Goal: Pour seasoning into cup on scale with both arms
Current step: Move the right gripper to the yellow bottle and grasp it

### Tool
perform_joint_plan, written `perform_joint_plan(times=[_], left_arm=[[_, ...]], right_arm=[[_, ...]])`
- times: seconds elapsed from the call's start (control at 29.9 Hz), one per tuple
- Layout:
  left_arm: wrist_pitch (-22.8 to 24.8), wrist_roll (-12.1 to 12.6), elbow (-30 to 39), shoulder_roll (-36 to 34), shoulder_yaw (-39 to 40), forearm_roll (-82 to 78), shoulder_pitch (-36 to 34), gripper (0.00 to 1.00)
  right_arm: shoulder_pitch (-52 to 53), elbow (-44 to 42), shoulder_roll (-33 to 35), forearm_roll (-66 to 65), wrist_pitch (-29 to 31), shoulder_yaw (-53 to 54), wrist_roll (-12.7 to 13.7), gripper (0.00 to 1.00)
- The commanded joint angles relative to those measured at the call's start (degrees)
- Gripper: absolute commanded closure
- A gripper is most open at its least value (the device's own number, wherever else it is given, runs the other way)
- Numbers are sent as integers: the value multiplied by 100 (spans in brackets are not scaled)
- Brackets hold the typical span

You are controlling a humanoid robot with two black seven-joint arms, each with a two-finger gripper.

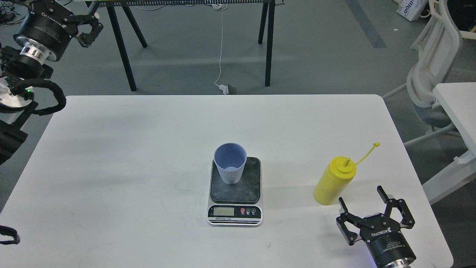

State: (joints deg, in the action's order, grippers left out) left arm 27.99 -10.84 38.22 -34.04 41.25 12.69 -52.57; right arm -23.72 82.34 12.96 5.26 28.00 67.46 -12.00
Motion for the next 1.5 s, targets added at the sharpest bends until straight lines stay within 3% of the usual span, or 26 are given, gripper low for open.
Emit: perform_joint_plan(times=[0.0,0.37,0.5,0.63,0.77,1.07,1.27,1.47], left_arm=[[1,30,-34,-15,14,-4,1,0],[1,21,-34,-59,6,-12,19,0],[1,21,36,-85,-12,-48,54,0],[1,21,36,-173,-21,-48,80,0],[1,38,62,-234,-38,-56,72,0],[1,74,71,-234,-47,-56,72,0],[1,74,246,-392,-38,-56,63,0],[-127,74,396,-481,-47,-56,168,0]], right_arm=[[253,-366,-267,-34,0,-32,-4,0],[1088,-1342,-698,-34,0,-321,-13,1],[1308,-1562,-769,-43,0,-401,-162,2],[1405,-1554,-769,-209,0,-383,-347,11],[1449,-1571,-769,-307,0,-357,-558,34],[1519,-1440,-725,-306,0,-156,-576,44],[1826,-1019,328,-833,0,355,-567,50],[2757,-61,1567,-1245,0,294,-514,51]])
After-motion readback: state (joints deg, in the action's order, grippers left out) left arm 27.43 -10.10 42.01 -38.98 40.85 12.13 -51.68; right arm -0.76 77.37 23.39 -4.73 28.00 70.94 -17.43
